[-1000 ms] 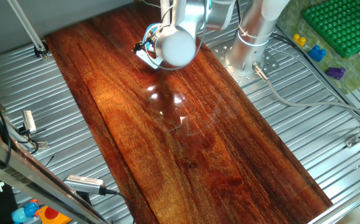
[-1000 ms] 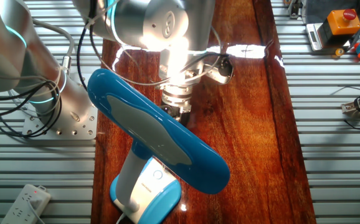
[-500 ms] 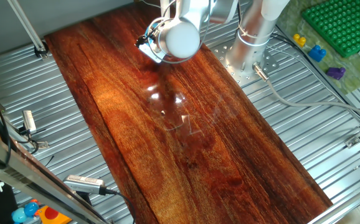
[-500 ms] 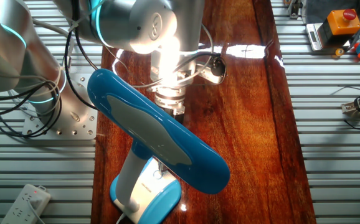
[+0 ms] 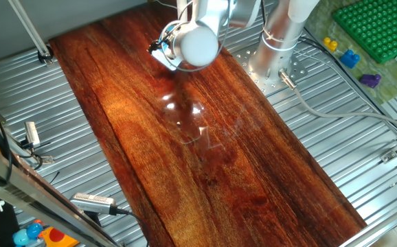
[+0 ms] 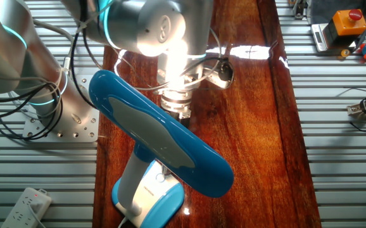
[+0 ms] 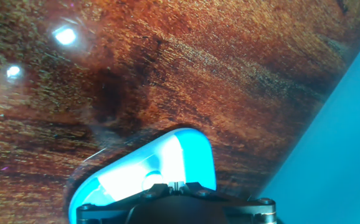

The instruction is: Turn off the desk lamp by pressing the button

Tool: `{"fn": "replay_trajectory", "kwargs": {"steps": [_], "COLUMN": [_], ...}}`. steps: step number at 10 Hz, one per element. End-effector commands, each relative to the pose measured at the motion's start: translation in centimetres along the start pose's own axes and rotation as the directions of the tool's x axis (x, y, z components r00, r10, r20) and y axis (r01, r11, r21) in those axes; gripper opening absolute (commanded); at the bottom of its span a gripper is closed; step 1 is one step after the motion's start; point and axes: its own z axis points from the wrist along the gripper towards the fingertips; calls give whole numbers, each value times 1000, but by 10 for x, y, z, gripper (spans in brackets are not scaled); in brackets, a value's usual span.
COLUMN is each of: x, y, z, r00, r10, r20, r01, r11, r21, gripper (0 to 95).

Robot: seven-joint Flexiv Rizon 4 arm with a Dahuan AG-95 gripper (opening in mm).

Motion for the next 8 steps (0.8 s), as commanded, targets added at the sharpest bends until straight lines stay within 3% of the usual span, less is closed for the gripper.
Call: {"fn": "replay_trajectory", "kwargs": {"steps": [1, 4, 8], "x": [1, 1, 1], "y": [0, 0, 0], "z": [0, 0, 0], "r00": [1000, 999, 999], "r10": [-10, -6, 12], "r20": [-22, -42, -47], "r01": [10, 5, -13], "r11": [1000, 1000, 999], "r21": [-16, -28, -31], "gripper": [0, 0, 0]}}
